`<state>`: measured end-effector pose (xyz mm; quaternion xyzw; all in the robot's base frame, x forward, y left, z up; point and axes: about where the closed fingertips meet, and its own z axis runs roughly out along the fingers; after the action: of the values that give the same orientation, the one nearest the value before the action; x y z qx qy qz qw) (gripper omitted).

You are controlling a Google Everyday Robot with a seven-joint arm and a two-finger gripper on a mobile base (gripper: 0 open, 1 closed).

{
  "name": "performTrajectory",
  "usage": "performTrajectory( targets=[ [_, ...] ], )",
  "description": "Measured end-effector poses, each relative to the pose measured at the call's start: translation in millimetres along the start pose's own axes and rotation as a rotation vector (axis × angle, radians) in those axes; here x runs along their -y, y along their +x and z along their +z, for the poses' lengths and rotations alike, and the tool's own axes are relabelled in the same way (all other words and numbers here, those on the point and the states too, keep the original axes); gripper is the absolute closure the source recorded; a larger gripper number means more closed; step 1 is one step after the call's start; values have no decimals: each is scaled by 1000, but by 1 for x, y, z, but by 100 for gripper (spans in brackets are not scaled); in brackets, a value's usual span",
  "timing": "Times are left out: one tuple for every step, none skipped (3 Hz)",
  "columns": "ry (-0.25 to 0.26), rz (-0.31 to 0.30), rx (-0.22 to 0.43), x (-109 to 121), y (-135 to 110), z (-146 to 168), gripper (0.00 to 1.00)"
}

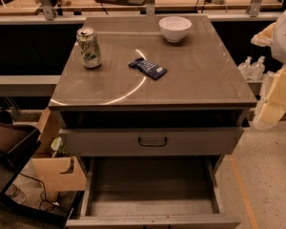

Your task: Place 7up can into middle drawer

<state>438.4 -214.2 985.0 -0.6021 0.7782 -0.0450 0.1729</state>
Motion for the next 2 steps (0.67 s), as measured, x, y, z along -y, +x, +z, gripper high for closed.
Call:
performTrajectory(
  targets=[
    [0,0,0,0,0,0,0],
    [43,32,47,14,-12,10,0]
  ],
)
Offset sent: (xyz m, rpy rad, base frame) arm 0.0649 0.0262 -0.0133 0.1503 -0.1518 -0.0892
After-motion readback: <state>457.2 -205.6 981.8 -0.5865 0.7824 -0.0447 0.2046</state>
